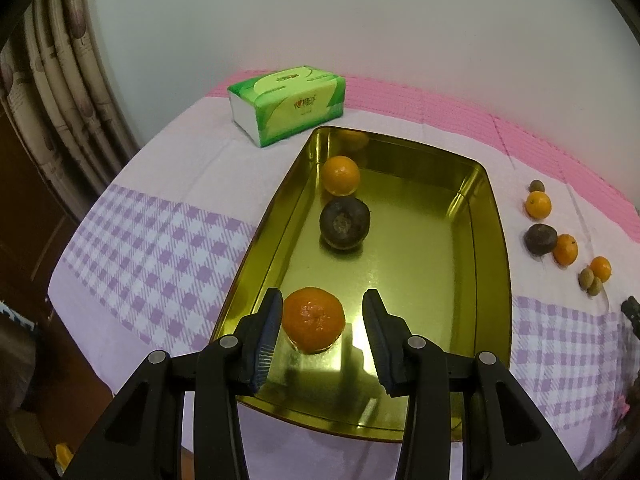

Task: Organize fruits
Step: 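Lower the orange into the gold tray and open the left gripper while right holds dark fruit, then carry the dark fruit into the gold tray and open the right gripper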

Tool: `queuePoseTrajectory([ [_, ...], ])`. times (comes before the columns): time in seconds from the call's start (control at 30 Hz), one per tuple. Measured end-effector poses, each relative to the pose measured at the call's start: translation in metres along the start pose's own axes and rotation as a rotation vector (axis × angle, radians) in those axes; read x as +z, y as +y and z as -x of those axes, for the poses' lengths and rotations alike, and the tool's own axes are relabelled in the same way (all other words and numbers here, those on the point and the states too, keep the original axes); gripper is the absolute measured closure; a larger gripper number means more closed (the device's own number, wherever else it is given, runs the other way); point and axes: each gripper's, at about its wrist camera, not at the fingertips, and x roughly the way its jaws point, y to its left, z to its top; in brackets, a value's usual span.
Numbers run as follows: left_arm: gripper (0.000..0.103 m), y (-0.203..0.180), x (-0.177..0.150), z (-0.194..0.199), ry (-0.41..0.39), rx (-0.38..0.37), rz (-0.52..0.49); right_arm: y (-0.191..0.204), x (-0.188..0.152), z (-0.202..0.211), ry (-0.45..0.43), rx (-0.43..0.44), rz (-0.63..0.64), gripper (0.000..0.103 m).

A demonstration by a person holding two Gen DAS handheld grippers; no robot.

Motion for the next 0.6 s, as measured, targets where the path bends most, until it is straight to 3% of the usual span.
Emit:
queuePoseTrajectory([
  [0.2, 0.060, 0.000, 0.000, 0.002, -0.003, 0.000, 0.008, 0.011, -0.006, 0.009, 0.007, 0.012, -0.006, 0.057],
  [0.3, 0.059, 0.001, -0.001, 0.004, 0.000, -0.004, 0.015, 0.018, -0.008, 0.013, 0.020, 0.028, 0.001, 0.065],
  [0.6, 0.058, 0.005, 0.001, 0.011, -0.006, -0.022, 0.040, 0.024, -0.012, 0.023, 0.025, 0.117, -0.072, 0.068],
])
